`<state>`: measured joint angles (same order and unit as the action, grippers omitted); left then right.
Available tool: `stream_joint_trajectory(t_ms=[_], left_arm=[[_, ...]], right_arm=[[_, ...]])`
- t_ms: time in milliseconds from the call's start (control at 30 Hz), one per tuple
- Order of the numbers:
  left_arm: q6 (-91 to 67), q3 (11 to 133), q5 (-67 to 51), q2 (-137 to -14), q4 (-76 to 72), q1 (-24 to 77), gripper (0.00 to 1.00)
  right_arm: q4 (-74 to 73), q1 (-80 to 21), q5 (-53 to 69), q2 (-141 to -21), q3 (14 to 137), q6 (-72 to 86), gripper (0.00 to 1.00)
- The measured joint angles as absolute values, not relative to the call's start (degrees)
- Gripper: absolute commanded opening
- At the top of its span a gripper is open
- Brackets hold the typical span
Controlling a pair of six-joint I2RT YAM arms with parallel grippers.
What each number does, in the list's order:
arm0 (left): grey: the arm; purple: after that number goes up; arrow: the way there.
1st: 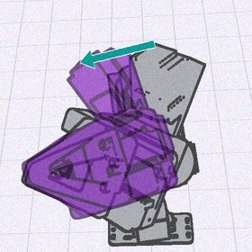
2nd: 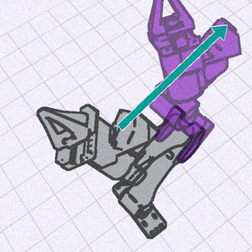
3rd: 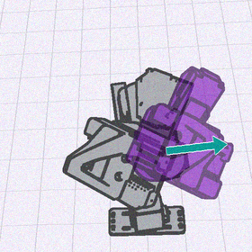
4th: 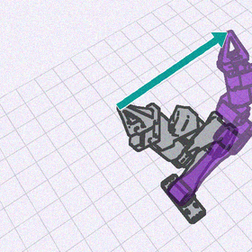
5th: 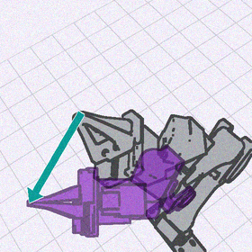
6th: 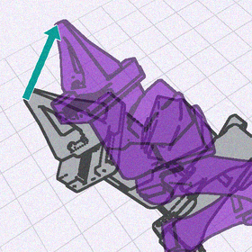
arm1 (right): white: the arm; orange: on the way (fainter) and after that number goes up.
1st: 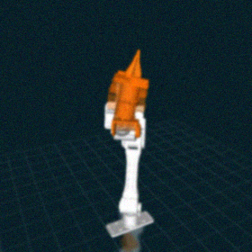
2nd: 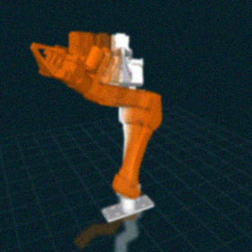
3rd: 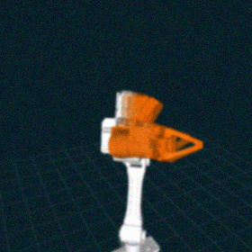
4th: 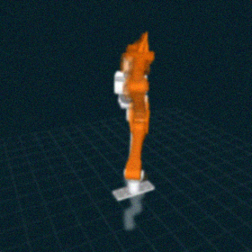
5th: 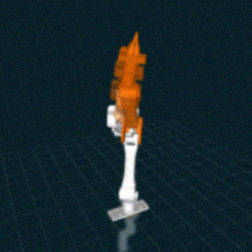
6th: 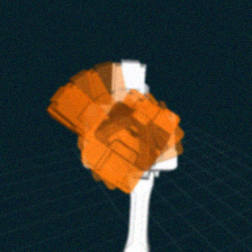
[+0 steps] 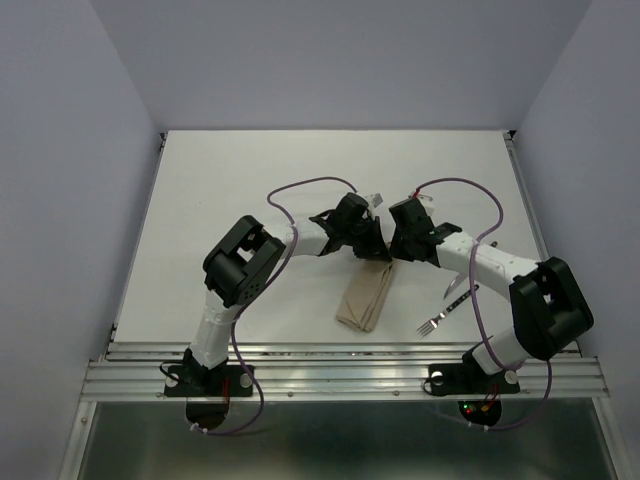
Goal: Fold the napkin into a case and place the utensils inside
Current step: Stuff the top corner of the smaller-rectangle-folded napkin into the folded napkin.
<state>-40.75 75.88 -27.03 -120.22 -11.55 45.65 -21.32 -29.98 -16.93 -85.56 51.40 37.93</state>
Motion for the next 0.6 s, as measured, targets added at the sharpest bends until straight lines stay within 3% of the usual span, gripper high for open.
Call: stream_joint_trajectory(t_ms=[600], left_arm=[[-40.95,79.31,-27.29,-122.45,-12.14,45.54,0.00]], right_arm=[[-20.71,-29.82,-15.81,-85.43,51.27,37.93,0.01]])
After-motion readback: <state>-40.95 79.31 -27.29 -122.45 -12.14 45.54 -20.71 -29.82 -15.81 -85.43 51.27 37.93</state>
